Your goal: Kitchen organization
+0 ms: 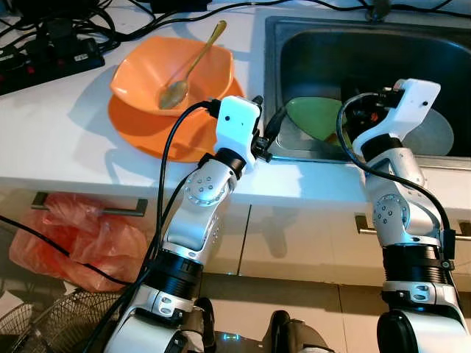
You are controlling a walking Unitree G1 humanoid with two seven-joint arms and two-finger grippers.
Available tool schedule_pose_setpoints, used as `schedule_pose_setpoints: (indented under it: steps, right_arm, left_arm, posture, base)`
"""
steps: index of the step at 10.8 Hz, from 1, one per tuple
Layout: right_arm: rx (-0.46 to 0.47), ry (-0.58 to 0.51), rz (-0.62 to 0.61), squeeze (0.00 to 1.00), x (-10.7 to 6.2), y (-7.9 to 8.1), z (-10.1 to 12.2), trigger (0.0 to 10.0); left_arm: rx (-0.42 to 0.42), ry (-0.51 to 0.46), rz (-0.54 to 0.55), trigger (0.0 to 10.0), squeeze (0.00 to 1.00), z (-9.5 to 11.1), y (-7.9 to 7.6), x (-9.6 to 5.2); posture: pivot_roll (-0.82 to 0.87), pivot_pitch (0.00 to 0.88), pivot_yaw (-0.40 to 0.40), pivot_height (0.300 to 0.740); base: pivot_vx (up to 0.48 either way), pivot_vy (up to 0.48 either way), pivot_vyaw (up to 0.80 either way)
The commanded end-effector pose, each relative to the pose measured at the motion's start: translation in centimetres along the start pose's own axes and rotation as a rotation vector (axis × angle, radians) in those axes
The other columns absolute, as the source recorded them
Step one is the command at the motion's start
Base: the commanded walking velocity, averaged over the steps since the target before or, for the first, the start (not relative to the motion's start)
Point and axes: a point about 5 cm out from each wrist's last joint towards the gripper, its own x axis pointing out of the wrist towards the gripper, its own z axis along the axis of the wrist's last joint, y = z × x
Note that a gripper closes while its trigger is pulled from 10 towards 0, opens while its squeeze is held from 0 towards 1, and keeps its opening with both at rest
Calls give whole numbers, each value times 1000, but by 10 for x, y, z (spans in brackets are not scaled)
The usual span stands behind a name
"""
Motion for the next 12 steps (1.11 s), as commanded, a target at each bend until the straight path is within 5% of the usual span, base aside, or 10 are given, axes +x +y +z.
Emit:
schedule_pose_setpoints:
  steps: [1,12]
  right_arm:
    - [-10,19,1,0,-3,1,-3,10000]
    - [-2,38,-12,0,-6,2,-8,10000]
  left_arm:
    - [9,17,20,10000,0,-6,0,-2]
    - [9,22,31,10000,0,-5,2,-1]
  posture:
    - [33,209,-1,740]
    - [32,215,5,740]
  base:
    - [0,0,0]
    - [0,-403,0]
